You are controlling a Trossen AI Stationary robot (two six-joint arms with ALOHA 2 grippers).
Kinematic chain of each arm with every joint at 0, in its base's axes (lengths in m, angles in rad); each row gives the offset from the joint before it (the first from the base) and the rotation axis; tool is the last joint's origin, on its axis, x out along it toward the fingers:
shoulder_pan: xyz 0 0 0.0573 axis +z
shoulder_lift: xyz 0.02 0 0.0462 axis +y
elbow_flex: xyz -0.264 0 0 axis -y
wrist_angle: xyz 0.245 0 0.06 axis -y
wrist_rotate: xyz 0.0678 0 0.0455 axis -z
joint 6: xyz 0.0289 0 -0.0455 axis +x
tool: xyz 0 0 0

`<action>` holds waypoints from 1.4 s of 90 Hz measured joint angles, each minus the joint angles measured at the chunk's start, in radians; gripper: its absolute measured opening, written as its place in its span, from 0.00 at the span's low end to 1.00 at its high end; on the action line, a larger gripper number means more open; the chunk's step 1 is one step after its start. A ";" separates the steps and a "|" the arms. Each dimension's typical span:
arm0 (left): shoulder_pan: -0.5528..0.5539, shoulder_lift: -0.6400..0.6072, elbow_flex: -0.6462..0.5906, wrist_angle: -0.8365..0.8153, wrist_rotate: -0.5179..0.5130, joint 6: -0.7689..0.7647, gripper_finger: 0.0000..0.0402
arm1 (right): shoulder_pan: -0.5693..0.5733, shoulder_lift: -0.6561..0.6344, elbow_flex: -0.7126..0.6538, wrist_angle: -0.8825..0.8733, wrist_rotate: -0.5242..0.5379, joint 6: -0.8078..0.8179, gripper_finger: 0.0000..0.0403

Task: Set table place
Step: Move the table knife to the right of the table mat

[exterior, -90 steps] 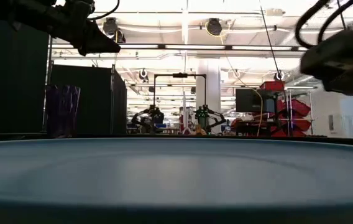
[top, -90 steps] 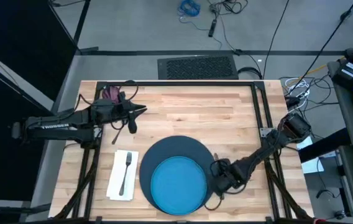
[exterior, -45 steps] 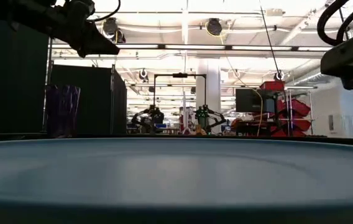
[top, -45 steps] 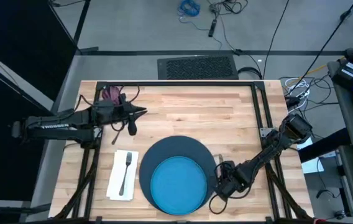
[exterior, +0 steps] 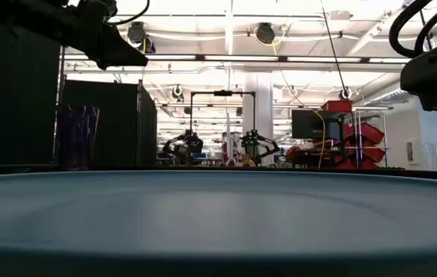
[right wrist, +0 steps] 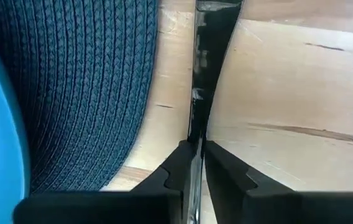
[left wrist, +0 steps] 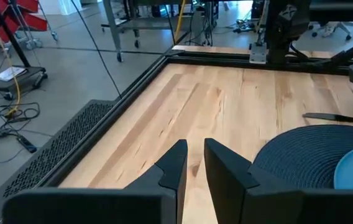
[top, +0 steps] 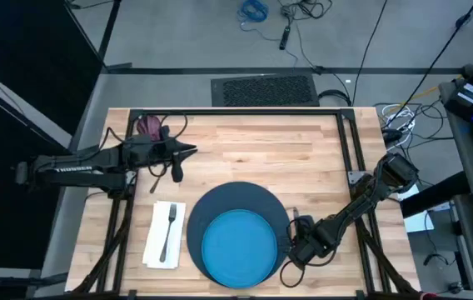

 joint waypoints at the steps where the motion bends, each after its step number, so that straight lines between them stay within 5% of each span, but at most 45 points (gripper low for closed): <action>1: 0.000 0.000 0.000 0.000 0.000 0.000 0.11 | 0.000 0.000 0.000 -0.001 0.000 -0.002 0.11; 29: 0.000 0.000 0.000 0.002 0.000 0.007 0.11 | 0.000 0.000 0.000 0.011 0.002 -0.025 0.21; 70: 0.000 0.000 0.000 0.014 0.000 0.036 0.11 | -0.026 0.000 0.009 0.004 -0.010 -0.084 0.21; 126: 0.000 0.000 0.000 0.037 0.000 0.063 0.11 | -0.121 -0.102 0.191 -0.418 0.005 -0.308 0.21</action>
